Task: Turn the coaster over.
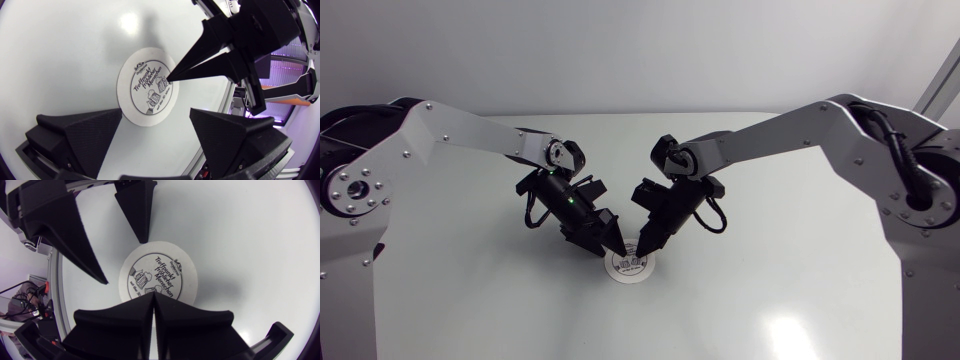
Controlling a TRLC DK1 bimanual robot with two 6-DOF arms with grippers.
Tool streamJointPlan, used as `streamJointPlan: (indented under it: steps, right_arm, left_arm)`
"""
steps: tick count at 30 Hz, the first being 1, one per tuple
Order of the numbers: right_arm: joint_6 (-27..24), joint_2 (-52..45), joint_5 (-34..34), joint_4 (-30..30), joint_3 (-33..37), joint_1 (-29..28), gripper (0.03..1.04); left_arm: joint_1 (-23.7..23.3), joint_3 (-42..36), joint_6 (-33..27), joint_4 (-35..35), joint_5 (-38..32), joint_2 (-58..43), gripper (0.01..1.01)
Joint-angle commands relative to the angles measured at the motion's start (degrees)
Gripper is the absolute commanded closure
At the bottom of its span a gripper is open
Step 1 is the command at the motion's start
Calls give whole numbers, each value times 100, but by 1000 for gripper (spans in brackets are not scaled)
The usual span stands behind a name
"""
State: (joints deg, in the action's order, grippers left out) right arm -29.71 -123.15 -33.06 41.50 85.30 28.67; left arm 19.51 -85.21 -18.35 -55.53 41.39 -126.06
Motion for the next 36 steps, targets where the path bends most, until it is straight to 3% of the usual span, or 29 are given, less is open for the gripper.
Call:
streamJointPlan:
  steps: [1,7,14,36]
  right_arm:
    - [-175,415,-69,157,-215,-160,1016]
    - [-316,705,-43,113,-769,-221,1016]
    - [-351,503,-43,-405,-1375,-239,1016]
    - [-228,107,-8,-414,-953,-45,1016]
  left_arm:
    - [-26,22,-72,-46,-140,-288,72]
    - [-17,39,-72,-28,-175,-314,72]
    - [9,31,-72,-11,-192,-332,72]
    - [-87,92,-72,7,-271,-288,72]
